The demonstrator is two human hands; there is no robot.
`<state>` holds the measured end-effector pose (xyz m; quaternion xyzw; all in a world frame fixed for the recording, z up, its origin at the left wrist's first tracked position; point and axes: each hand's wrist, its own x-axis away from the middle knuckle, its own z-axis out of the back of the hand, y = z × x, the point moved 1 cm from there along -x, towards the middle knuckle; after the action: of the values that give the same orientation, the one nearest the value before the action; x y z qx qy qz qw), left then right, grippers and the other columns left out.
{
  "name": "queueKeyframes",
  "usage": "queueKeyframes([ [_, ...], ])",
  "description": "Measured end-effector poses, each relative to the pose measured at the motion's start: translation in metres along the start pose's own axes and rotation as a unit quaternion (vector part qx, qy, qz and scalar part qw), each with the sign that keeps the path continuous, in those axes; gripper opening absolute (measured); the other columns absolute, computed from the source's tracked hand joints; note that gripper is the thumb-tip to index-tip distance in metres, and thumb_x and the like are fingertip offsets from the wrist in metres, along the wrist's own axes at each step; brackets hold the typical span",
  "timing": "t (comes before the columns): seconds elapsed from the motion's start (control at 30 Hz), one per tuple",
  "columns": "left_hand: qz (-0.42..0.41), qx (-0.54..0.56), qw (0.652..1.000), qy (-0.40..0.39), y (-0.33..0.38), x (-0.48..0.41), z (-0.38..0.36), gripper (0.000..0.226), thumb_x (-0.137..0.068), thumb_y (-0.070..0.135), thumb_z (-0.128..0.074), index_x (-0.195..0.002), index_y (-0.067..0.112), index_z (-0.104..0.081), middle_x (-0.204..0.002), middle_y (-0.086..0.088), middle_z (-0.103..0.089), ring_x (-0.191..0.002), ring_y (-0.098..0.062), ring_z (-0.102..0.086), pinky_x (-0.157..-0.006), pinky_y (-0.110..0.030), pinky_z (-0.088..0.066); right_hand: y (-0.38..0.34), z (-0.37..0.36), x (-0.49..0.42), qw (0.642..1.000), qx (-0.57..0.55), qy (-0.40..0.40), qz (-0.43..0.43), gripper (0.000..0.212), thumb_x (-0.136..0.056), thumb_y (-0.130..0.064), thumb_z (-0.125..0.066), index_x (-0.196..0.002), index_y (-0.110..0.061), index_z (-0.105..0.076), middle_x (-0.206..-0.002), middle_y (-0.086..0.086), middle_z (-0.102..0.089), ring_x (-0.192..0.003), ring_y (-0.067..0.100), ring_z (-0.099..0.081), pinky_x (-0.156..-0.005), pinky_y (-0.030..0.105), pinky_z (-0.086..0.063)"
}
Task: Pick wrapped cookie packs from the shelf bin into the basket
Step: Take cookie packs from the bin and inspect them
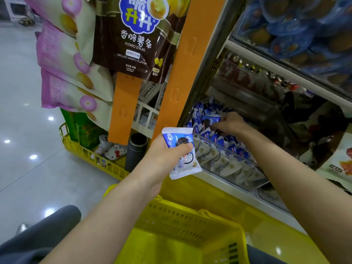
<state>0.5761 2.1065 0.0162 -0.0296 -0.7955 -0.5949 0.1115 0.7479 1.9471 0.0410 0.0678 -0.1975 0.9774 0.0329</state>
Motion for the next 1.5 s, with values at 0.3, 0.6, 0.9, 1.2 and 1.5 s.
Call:
queueKeyframes([
  [0.3, 0.011, -0.004, 1.0, -0.002, 0.0, -0.002, -0.001, 0.032, -0.088, 0.014, -0.06, -0.119, 0.012, -0.057, -0.063, 0.001, -0.053, -0.036, 0.003, -0.049, -0.036, -0.01, -0.034, -0.007, 0.002, -0.008, 0.999, 0.001, 0.011, 0.048, 0.035, -0.086, -0.029, -0.064, -0.061, -0.014, -0.045, -0.063, 0.006, -0.058, -0.053, 0.015, -0.059, -0.054, 0.025, -0.05],
  [0.6, 0.015, -0.007, 1.0, -0.008, -0.004, -0.005, -0.006, 0.035, -0.088, 0.015, -0.06, -0.122, 0.012, -0.055, -0.063, -0.001, -0.051, -0.034, 0.0, -0.047, -0.036, -0.009, -0.033, -0.012, -0.012, -0.004, 0.995, 0.005, 0.032, 0.092, 0.033, -0.084, -0.035, -0.065, -0.07, -0.006, -0.06, -0.068, 0.014, -0.056, -0.066, 0.023, -0.053, -0.062, 0.028, -0.041],
  [0.9, 0.0, -0.009, 1.0, 0.001, -0.002, -0.007, -0.006, 0.036, -0.087, 0.014, -0.061, -0.122, 0.013, -0.055, -0.072, -0.003, -0.056, -0.042, -0.002, -0.05, -0.037, -0.009, -0.034, -0.021, -0.018, -0.001, 0.997, 0.015, 0.002, 0.082, 0.056, -0.091, -0.042, -0.05, -0.096, 0.012, -0.064, -0.075, 0.02, -0.055, -0.078, 0.029, -0.055, -0.084, 0.039, -0.042],
  [1.2, -0.002, -0.051, 0.998, -0.029, -0.023, 0.006, -0.018, 0.037, -0.083, 0.015, -0.067, -0.117, 0.019, -0.053, -0.106, -0.003, -0.064, -0.081, -0.005, -0.061, -0.051, -0.006, -0.047, -0.003, -0.006, 0.082, 0.93, -0.18, 0.202, 0.248, 0.017, -0.096, -0.025, -0.046, -0.106, -0.019, -0.058, -0.088, -0.008, -0.061, -0.08, 0.006, -0.056, -0.062, 0.009, -0.038],
  [1.5, -0.013, -0.127, 0.99, -0.057, -0.055, 0.021, -0.028, 0.034, -0.076, 0.005, -0.072, -0.105, 0.014, -0.056, -0.097, -0.005, -0.067, -0.084, -0.011, -0.063, -0.064, -0.013, -0.051, 0.052, -0.057, 0.166, 0.95, -0.254, 0.002, 0.181, 0.017, -0.091, -0.023, -0.055, -0.105, -0.018, -0.062, -0.092, -0.005, -0.063, -0.077, -0.001, -0.058, -0.071, 0.016, -0.047],
])
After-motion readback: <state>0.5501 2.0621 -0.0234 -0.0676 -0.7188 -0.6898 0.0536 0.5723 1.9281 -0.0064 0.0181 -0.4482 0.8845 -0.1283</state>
